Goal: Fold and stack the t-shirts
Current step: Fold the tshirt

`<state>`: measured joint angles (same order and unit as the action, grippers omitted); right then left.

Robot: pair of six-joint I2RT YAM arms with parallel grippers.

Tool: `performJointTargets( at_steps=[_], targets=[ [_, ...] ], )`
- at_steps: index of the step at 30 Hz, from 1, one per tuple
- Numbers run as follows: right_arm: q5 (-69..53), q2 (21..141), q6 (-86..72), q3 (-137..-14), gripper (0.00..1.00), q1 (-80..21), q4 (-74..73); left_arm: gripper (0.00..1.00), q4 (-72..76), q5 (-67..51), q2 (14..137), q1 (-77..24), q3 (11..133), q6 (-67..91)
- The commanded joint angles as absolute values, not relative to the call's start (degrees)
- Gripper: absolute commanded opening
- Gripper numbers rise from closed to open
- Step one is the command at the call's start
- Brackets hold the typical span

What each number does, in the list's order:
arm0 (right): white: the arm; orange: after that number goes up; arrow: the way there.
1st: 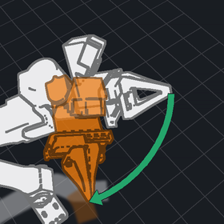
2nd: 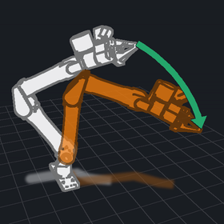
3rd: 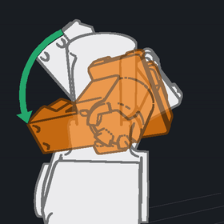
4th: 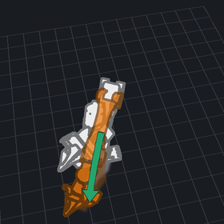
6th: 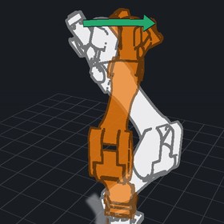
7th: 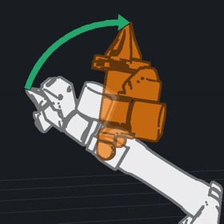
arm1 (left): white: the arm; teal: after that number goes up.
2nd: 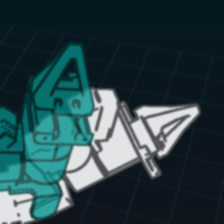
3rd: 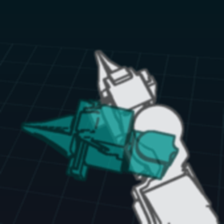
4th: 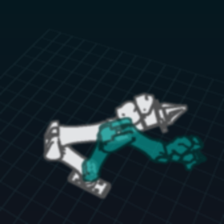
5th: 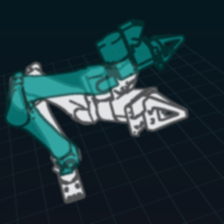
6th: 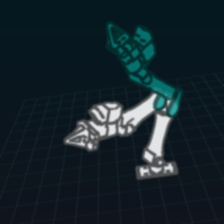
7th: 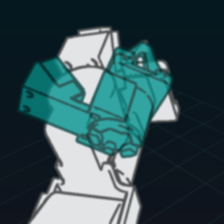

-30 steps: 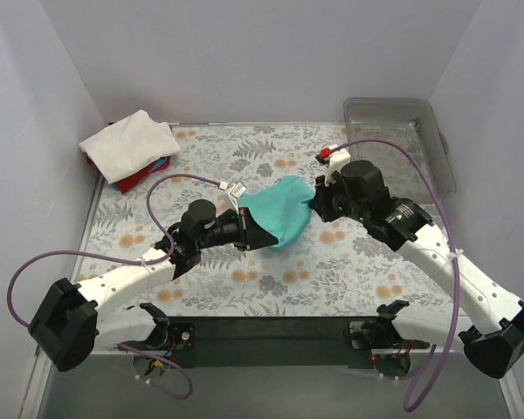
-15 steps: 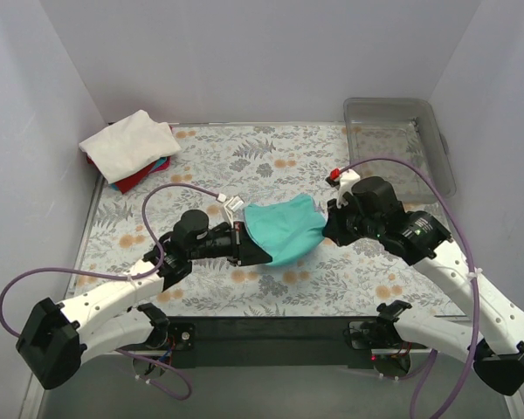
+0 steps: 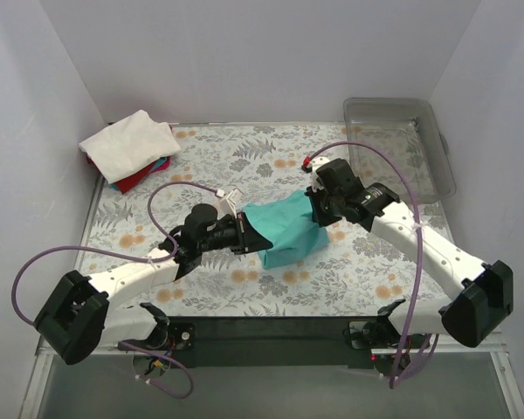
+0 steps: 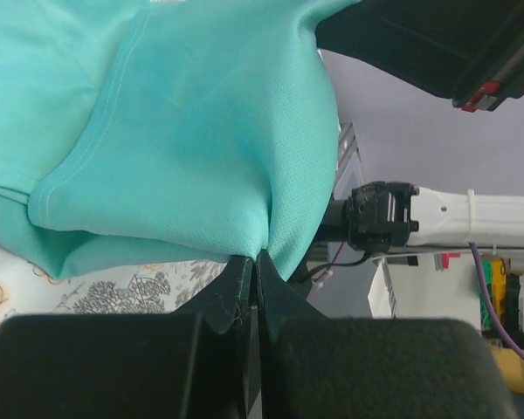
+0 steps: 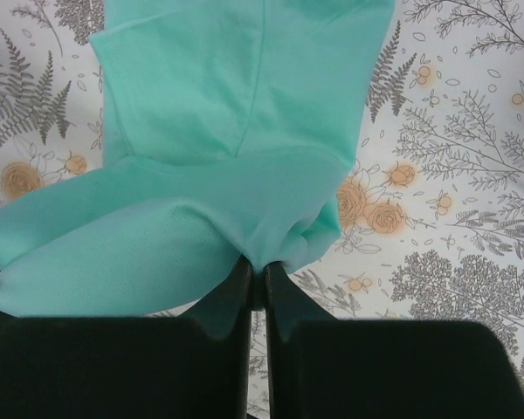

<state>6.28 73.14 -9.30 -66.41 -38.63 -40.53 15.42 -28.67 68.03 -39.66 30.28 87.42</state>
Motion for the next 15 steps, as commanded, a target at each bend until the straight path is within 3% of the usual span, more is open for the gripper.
performJointTargets(
  at_steps=[1, 15],
  targets=[
    [7.7, 75.7, -7.2, -70.3, 0.01, -36.9, -35.2, 0.0, 19.8, -27.8, 68.6, -37.6, 32.0, 87.7],
    [3.5, 88.1, -3.3, -80.7, 0.01, -32.1, -30.5, 0.0, 31.5, -32.7, 77.8, -30.2, 32.7, 90.6]
  ],
)
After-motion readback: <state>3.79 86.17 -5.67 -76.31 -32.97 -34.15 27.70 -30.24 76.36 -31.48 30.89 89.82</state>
